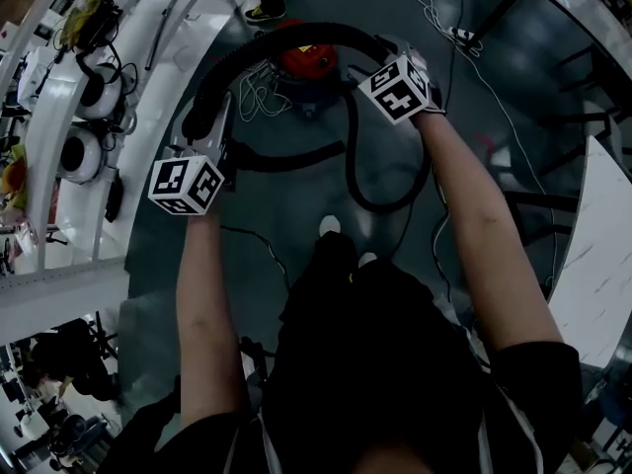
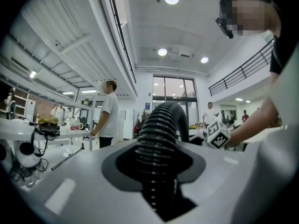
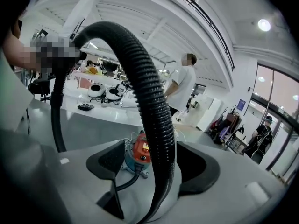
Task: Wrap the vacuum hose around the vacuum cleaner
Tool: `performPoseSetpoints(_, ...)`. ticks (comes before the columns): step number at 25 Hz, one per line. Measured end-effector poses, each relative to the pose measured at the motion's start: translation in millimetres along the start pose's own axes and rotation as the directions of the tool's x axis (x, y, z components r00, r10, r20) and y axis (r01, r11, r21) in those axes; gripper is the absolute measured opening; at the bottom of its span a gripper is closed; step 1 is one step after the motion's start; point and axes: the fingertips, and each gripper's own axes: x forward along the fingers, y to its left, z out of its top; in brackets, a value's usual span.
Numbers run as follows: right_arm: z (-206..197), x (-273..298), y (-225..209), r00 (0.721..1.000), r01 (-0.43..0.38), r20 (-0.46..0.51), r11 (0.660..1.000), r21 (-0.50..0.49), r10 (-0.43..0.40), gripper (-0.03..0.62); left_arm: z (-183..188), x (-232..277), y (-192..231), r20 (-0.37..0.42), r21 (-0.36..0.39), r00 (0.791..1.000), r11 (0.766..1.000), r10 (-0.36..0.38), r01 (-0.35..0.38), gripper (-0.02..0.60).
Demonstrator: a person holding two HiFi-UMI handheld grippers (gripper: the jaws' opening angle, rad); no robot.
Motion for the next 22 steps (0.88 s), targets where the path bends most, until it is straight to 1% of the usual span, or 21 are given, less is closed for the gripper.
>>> performPoseSetpoints(3,4.6,11.6,-3.6,1.0,0.022,-0.018,1.0,-0.013,-0.022,0.337,12.6,-3.8,2.3,0.04,0.011,0.998,0.999,-0.052,0.052,0.144)
performPoseSetpoints(4,5.1,13.6,-6.6,0.999,0.038,-0.027,0.999,-0.021,-0.039,0.316,16.2,-5.5,5.3,0.055,0.003,0.997,0.998,-0.06,0.059,0.144)
performPoseSetpoints(5,6.3,14.6,-10.1,0.998,0.058,-0.032,0.998,-0.031,-0.059,0.267,19.3,-7.1,9.9,0.07,-0.013,0.996,0.998,-0.061,0.062,0.144)
performPoseSetpoints(6,9.2,14.6,-13.0,0.996,0.077,-0.03,0.996,-0.044,-0.078,0.199,21.4,-8.4,16.0,0.083,-0.034,0.995,0.998,-0.056,0.058,0.144)
performPoseSetpoints(7,14.5,13.9,-14.5,0.996,0.09,-0.02,0.994,-0.057,-0.092,0.151,22.0,-9.5,23.3,0.094,-0.058,0.995,0.997,-0.045,0.05,0.144)
performPoseSetpoints(10,37.7,10.9,-15.4,0.994,0.108,0.021,0.993,-0.051,-0.107,0.144,12.8,-9.8,44.5,0.11,-0.135,0.994,0.991,-0.003,0.018,0.144)
performPoseSetpoints(13,60.9,7.0,-22.8,0.991,0.128,0.037,0.991,-0.044,-0.126,0.141,-8.4,-6.8,54.5,0.103,-0.212,0.995,0.977,0.017,0.005,0.146)
performPoseSetpoints(18,92.0,3.1,-42.9,0.985,0.171,0.037,0.978,-0.124,-0.167,0.141,-42.2,1.8,57.8,0.089,-0.336,0.996,0.942,0.032,-0.001,0.15)
performPoseSetpoints(22,106.3,3.8,-49.5,0.979,0.202,0.032,0.959,-0.197,-0.2,0.14,-62.1,6.9,61.4,0.084,-0.391,0.995,0.92,0.062,-0.024,0.158)
